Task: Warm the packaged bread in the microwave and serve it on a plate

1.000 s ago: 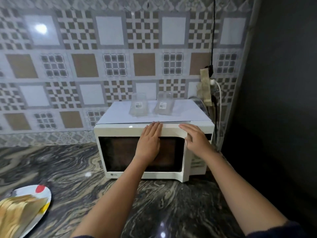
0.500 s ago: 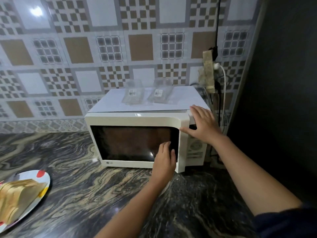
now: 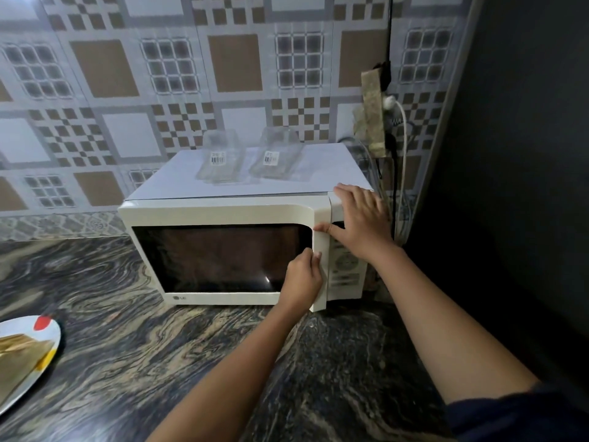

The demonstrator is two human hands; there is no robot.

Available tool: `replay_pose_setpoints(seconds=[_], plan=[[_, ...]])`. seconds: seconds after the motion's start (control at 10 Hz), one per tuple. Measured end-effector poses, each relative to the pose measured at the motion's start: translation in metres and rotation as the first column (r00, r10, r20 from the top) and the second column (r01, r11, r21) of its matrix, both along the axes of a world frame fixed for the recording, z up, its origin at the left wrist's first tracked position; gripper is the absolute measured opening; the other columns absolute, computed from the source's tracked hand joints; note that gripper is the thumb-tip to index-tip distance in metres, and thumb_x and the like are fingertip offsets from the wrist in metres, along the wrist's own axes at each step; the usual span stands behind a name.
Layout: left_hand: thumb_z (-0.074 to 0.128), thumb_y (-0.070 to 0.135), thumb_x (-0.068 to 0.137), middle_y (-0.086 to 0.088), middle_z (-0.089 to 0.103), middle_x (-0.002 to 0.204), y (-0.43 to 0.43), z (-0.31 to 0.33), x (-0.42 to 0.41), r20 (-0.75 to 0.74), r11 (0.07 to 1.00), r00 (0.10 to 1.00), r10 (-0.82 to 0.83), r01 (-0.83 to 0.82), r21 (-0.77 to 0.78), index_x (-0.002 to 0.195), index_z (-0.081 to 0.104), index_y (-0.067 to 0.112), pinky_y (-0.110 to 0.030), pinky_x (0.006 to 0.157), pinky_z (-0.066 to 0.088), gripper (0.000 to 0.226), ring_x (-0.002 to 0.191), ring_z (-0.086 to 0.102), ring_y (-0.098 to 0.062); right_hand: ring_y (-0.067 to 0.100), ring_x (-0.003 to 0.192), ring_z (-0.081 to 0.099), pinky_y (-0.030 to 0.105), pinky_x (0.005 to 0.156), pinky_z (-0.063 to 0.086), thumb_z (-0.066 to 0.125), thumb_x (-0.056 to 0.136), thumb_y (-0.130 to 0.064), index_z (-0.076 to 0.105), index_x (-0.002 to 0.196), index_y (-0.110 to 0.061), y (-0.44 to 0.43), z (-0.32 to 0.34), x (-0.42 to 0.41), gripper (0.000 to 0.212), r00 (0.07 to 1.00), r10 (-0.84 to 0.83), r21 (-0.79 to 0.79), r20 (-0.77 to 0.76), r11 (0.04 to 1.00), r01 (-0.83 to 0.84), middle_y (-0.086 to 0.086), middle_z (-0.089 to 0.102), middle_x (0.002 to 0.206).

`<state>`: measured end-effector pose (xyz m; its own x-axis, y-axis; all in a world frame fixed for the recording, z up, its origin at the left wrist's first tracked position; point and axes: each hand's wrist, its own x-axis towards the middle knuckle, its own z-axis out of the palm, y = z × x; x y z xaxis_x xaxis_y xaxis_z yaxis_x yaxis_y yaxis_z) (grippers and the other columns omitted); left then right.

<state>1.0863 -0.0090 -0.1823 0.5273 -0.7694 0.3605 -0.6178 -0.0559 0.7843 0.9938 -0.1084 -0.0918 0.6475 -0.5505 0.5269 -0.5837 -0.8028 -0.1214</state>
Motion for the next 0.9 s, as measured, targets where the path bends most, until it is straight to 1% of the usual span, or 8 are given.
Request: replay_pose_setpoints(seconds=[0.1, 0.3, 0.4, 0.5, 0.6, 0.7, 0.8, 0.9], plan=[[0.039, 0.018, 0.099, 0.003, 0.041, 0.059, -0.003, 0.0, -0.001, 0.0, 1.0, 1.0, 0.013, -0.013, -0.009, 0.07, 0.039, 0.01, -0.025, 0.049, 0.025, 0.03, 0.052, 0.039, -0.012, 0.024, 0.133, 0.032, 0.037, 0.109, 0.02, 0.033, 0.072, -0.079, 0.036, 0.14, -0.013, -0.001, 0.001, 0.0, 0.095, 1.0, -0.008, -0.004, 0.006, 1.0, 0.008, 0.003, 0.037, 0.146], [0.038, 0.017, 0.099, 0.0, 0.045, 0.063, -0.011, 0.008, 0.002, 0.005, 1.0, 1.0, 0.002, -0.002, 0.029, 0.075, 0.042, 0.01, -0.028, 0.055, 0.026, 0.025, 0.059, 0.041, -0.018, 0.024, 0.123, 0.039, 0.036, 0.103, 0.026, 0.035, 0.072, -0.079, 0.041, 0.134, -0.014, -0.002, 0.001, 0.007, 0.09, 0.998, -0.054, -0.008, 0.014, 0.998, 0.054, 0.004, 0.043, 0.137], [0.037, 0.018, 0.099, -0.001, 0.047, 0.065, -0.01, 0.008, 0.005, 0.007, 0.999, 1.0, -0.011, 0.011, 0.049, 0.077, 0.044, 0.009, -0.028, 0.056, 0.028, 0.025, 0.061, 0.044, -0.019, 0.024, 0.124, 0.038, 0.037, 0.104, 0.026, 0.039, 0.075, -0.075, 0.039, 0.135, -0.015, -0.004, -0.001, 0.006, 0.085, 0.999, -0.051, -0.015, 0.014, 0.999, 0.051, 0.003, 0.042, 0.138], [0.037, 0.02, 0.1, -0.004, 0.045, 0.064, -0.008, 0.01, 0.003, -0.037, 0.998, 0.999, -0.024, 0.026, 0.058, 0.075, 0.042, 0.009, -0.026, 0.053, 0.029, 0.028, 0.057, 0.039, -0.015, 0.024, 0.131, 0.035, 0.038, 0.11, 0.021, 0.022, 0.074, -0.078, 0.039, 0.136, -0.013, -0.001, -0.006, 0.007, 0.091, 0.998, -0.067, -0.06, 0.012, 0.996, 0.068, 0.003, 0.04, 0.143], [0.035, 0.02, 0.1, 0.002, 0.036, 0.06, -0.005, 0.015, -0.003, -0.085, 0.996, 0.996, -0.004, 0.012, 0.086, 0.066, 0.031, 0.017, -0.024, 0.047, 0.022, 0.035, 0.052, 0.03, -0.01, 0.022, 0.137, 0.028, 0.04, 0.116, 0.01, 0.013, 0.075, -0.075, 0.034, 0.14, -0.012, 0.002, -0.011, 0.006, 0.093, 0.997, -0.08, -0.061, 0.0, 0.995, 0.08, 0.003, 0.035, 0.147], [0.034, 0.016, 0.099, -0.001, 0.045, 0.065, 0.0, 0.013, -0.002, -0.096, 0.994, 0.995, -0.017, 0.027, 0.102, 0.072, 0.039, 0.013, -0.029, 0.055, 0.035, 0.027, 0.056, 0.038, -0.014, 0.023, 0.142, 0.018, 0.041, 0.119, 0.002, 0.028, 0.086, -0.068, 0.026, 0.145, -0.012, 0.008, -0.02, 0.007, 0.081, 0.994, -0.106, -0.032, 0.013, 0.994, 0.106, 0.004, 0.026, 0.153], [0.036, 0.007, 0.095, -0.008, 0.064, 0.092, 0.01, 0.014, -0.002, -0.099, 0.988, 0.994, -0.039, 0.053, 0.147, 0.106, 0.057, 0.008, -0.033, 0.067, 0.048, 0.024, 0.074, 0.057, -0.019, 0.026, 0.145, 0.011, 0.042, 0.12, 0.0, 0.047, 0.092, -0.041, 0.02, 0.148, -0.013, 0.018, -0.024, 0.004, 0.069, 0.991, -0.087, -0.009, 0.105, 0.996, 0.088, 0.007, 0.018, 0.156], [0.039, 0.004, 0.091, -0.012, 0.061, 0.113, 0.028, -0.003, 0.006, 0.071, 0.965, 0.997, 0.037, -0.054, 0.255, 0.122, 0.056, 0.01, -0.036, 0.083, 0.047, 0.036, 0.1, 0.059, -0.028, 0.026, 0.146, 0.009, 0.04, 0.119, 0.004, 0.056, 0.086, -0.017, 0.022, 0.148, -0.013, 0.034, -0.059, -0.011, 0.07, 0.975, -0.083, 0.043, 0.207, 0.996, 0.076, 0.008, 0.011, 0.158]])
